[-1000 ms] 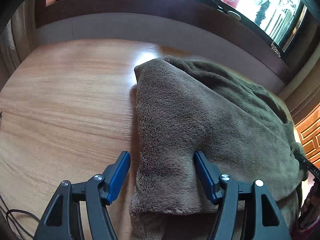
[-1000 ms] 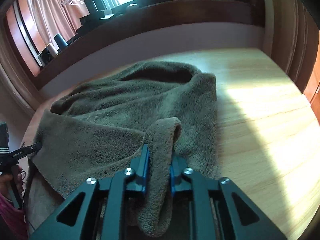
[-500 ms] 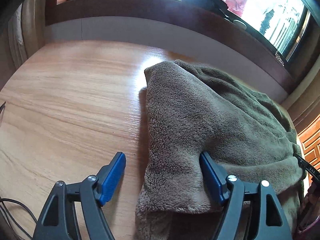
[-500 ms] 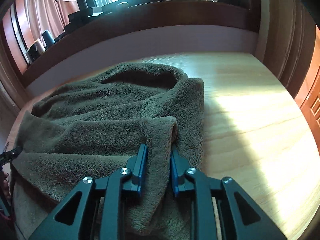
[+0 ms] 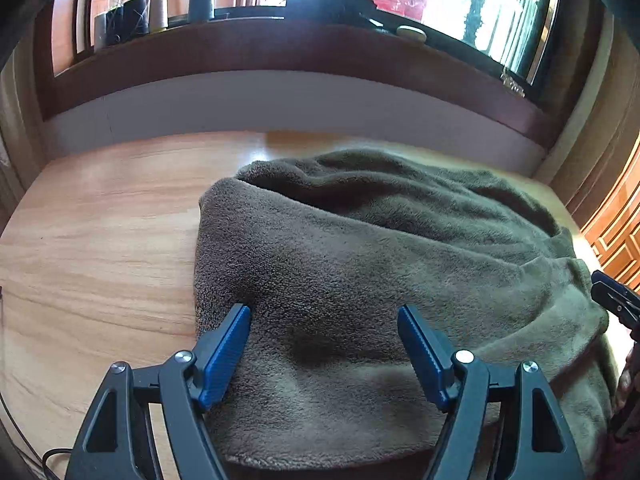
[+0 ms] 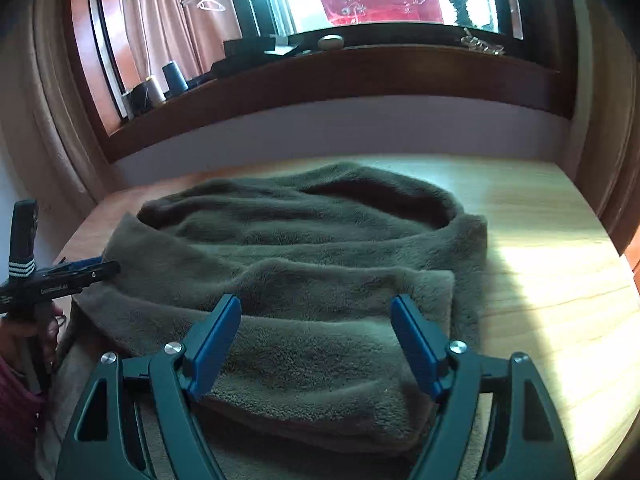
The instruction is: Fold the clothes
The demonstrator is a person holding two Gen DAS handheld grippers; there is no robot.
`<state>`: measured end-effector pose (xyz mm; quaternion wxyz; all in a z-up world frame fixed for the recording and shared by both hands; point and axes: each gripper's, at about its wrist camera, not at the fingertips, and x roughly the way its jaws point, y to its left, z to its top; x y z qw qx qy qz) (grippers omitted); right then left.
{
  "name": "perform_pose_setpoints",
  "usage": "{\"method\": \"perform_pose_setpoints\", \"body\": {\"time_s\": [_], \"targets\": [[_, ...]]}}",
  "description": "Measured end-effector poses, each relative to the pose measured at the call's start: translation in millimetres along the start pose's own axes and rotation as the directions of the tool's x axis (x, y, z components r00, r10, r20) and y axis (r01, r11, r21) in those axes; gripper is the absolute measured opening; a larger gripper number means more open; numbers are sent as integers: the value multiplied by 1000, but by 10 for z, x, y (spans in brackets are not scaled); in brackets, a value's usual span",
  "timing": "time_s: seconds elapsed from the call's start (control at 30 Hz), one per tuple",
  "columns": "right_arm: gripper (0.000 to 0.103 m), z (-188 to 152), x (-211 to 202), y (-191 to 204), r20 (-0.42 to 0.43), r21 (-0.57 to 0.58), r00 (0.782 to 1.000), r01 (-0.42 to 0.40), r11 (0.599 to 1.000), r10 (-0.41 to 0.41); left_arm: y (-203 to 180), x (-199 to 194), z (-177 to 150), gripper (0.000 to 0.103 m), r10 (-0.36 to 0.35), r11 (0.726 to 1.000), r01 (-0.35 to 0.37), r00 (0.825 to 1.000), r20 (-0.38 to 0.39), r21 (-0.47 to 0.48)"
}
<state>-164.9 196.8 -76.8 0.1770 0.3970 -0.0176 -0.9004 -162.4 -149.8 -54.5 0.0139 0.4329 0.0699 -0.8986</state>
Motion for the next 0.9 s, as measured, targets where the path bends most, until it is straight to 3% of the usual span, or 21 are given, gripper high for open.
{"method": "perform_pose_setpoints", "body": {"time_s": [0.1,0.27,0.43,0.57,0.7,0.9], "targets": [[80,-109,239,-134,-92,37,996,6,999,-3,10,161,14,77,35,999,-34,999,-22,6],[80,-169,228,-56,-98,-30,995,31,999,-34,153,278,71,78,57,997,-59,997,-48,-53],[80,-165,201,82,-90,-80,990,104,991,-111,202,204,123,78,22,995,-26,999,-46,-92],[81,-52,121,165,-49,-91,993,98,991,-103,182,182,227,78,-18,995,15,999,-32,-97],[82,-113,342,154,-122,-117,986,96,988,-110,155,384,214,78,40,998,-43,997,-67,-48],[82,-155,31,165,-71,-112,995,59,992,-68,225,389,158,80,23,998,-26,998,-66,-52]]}}
